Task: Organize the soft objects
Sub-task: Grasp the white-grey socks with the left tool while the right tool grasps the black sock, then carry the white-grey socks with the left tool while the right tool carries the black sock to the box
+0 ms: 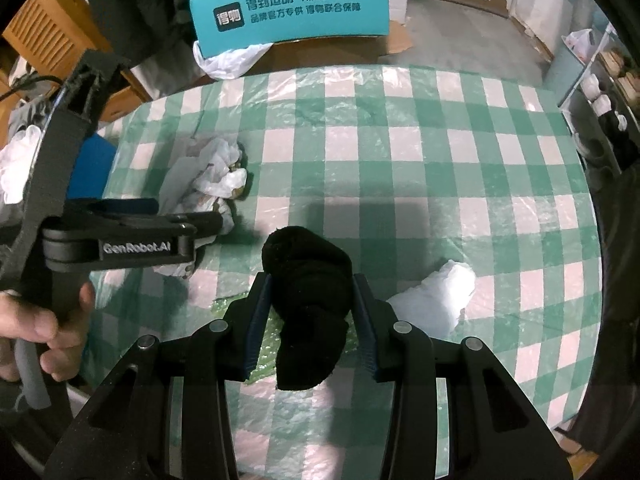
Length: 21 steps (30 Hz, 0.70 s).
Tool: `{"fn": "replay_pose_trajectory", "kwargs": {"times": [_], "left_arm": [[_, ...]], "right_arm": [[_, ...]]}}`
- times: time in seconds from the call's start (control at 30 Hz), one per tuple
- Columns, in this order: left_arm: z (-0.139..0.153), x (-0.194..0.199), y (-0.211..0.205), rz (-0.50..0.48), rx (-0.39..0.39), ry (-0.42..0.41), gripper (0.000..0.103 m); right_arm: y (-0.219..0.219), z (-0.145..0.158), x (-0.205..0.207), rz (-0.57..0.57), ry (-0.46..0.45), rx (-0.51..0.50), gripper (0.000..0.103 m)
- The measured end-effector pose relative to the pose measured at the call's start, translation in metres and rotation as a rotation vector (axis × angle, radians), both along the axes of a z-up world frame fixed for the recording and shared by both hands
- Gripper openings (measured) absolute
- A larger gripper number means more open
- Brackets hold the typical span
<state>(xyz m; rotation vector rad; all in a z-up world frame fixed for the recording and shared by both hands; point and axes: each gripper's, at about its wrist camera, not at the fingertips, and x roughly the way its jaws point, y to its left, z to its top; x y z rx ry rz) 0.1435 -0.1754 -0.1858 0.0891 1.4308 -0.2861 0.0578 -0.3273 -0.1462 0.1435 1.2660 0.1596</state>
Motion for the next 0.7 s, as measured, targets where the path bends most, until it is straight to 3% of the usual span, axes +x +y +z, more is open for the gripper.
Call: {"fn": "replay_pose_trajectory", "kwargs": {"times": [0.03, 0.17, 0.33, 0.7], "left_arm": [[-0.001, -0.001, -0.001, -0.010, -0.001, 0.002, 0.070], [-0.002, -0.007, -0.003, -0.042, -0.037, 0.012, 0.044], [0.004, -0.014, -0.002, -0.058, -0.002, -0.023, 0.040], [0.032, -0.029, 0.011, -0.061, -0.009, -0.073, 0.039]], "right_arm": [[0.000, 0.000, 0.000, -0.004, -0.001, -0.001, 0.039], [0.001, 0.003, 0.002, -0.010, -0.007, 0.002, 0.039], [0.004, 0.009, 0.004, -0.005, -0.021, 0.000, 0.039], [0.013, 0.026, 0.005, 0.006, -0.067, -0.003, 0.039]]}}
